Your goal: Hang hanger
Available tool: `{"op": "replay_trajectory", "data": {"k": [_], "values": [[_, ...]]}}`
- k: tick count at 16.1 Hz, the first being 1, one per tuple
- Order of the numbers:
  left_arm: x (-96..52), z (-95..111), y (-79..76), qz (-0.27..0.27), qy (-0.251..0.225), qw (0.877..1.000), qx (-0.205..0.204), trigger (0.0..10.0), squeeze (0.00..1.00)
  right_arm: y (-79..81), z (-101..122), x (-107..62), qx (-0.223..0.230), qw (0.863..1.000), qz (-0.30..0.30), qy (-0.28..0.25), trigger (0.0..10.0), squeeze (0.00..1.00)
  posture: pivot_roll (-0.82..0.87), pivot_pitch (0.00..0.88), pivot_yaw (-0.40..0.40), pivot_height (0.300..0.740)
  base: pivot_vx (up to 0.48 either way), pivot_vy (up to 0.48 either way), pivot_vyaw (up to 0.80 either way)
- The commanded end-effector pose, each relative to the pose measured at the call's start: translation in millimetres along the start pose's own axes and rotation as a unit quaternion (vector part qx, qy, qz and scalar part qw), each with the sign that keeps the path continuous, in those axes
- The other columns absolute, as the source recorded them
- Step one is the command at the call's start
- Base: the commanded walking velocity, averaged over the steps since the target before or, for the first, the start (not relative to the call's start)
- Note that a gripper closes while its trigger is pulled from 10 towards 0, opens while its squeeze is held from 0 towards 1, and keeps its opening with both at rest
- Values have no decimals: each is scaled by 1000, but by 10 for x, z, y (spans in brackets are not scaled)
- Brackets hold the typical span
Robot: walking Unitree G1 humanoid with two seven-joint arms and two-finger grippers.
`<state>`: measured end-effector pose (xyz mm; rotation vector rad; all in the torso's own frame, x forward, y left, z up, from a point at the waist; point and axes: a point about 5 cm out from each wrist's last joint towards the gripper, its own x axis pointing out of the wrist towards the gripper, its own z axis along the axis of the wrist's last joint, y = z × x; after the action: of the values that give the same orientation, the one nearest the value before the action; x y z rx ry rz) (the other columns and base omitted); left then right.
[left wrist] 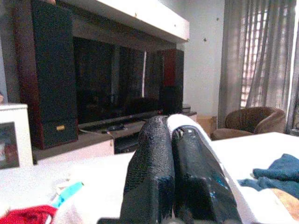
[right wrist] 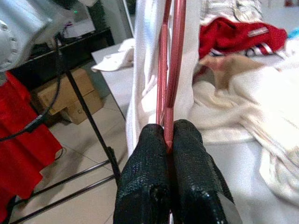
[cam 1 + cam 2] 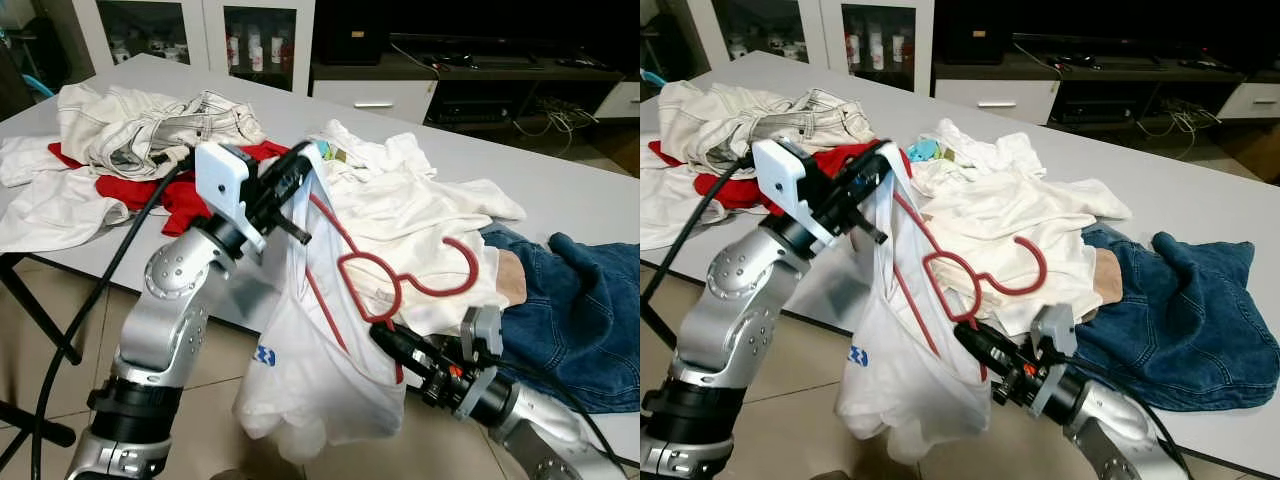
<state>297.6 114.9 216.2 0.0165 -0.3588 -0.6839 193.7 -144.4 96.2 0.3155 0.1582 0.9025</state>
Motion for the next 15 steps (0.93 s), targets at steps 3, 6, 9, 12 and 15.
{"op": "replay_trajectory", "data": {"k": [3, 6, 9, 12, 15], "values": [[-24, -107, -118, -17, 23, 1000, -9, 0, 0, -33, -69, -125, -2, 1000, -5, 5, 0, 0, -16, 0, -65, 740, 0, 0, 0], [-96, -230, -112, -14, 49, 999, -15, 0, 0, -25, -126, -192, -18, 1000, 1, 18, 0, 0, -16, 0, -66, 740, 0, 0, 0], [-153, -281, -27, -5, 68, 998, -6, 0, 0, -81, -143, -267, -33, 999, -2, 31, 0, 0, -13, 0, -70, 740, 0, 0, 0], [-202, -371, 25, 0, 95, 995, 1, 0, 0, -79, -123, -308, -59, 997, 17, 49, 0, 0, -11, 0, -70, 740, 0, 0, 0], [-261, -449, 18, -13, 120, 993, -2, 0, 0, -116, -56, -356, -86, 995, 22, 49, 0, 0, -8, 0, -68, 740, 0, 0, 0]]}}
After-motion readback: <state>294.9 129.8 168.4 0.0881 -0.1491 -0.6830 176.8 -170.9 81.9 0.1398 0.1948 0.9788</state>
